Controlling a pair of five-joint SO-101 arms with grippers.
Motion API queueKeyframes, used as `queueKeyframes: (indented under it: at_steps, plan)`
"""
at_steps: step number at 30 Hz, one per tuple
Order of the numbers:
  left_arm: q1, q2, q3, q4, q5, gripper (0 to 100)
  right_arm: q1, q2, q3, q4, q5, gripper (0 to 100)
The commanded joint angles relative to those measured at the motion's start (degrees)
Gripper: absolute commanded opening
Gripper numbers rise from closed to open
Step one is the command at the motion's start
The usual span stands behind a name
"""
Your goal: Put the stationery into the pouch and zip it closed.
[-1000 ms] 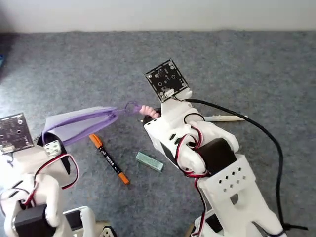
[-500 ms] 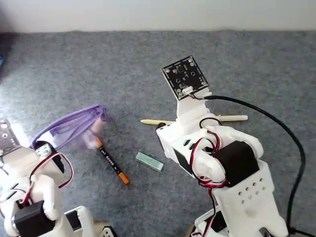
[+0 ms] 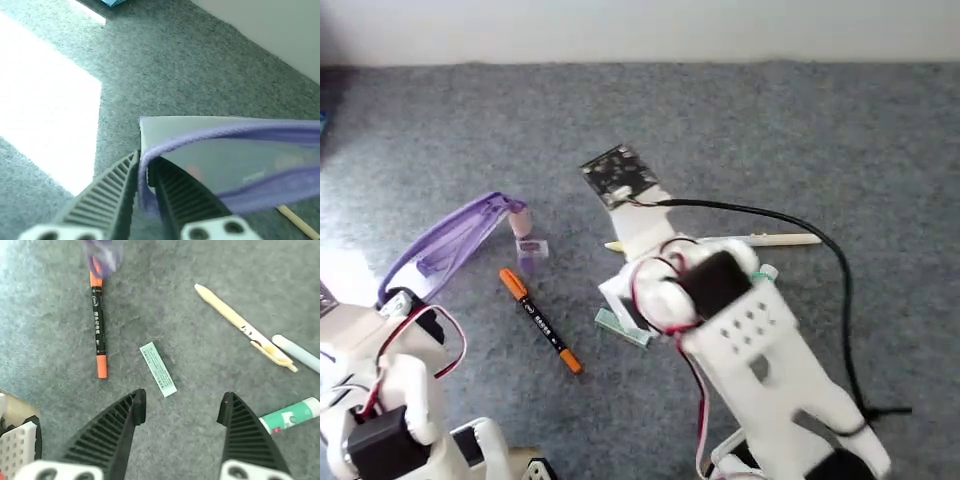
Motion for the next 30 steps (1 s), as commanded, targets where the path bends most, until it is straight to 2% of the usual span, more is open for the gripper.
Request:
queueKeyframes:
  at_steps: [1,9,16,30]
  plan:
    - [-2.37,0.44,-0.31,-0.26,0.7,1,-0.48,5.76,-0.53,-1.8,-0.18,23.1]
    - [-2.64,0.44,-0.31,-0.35,0.7,1,-0.66,24.04,-0.79,-3.82,2.81,23.3]
    - [-2.64,0.44,-0.31,-0.35,0.7,1,-3.74,30.2,-0.53,-12.7,6.51,23.2]
    - [-2.64,0.44,-0.22,-0.18,0.7,1,-4.35,43.56,-0.7,-18.59,6.77,23.0]
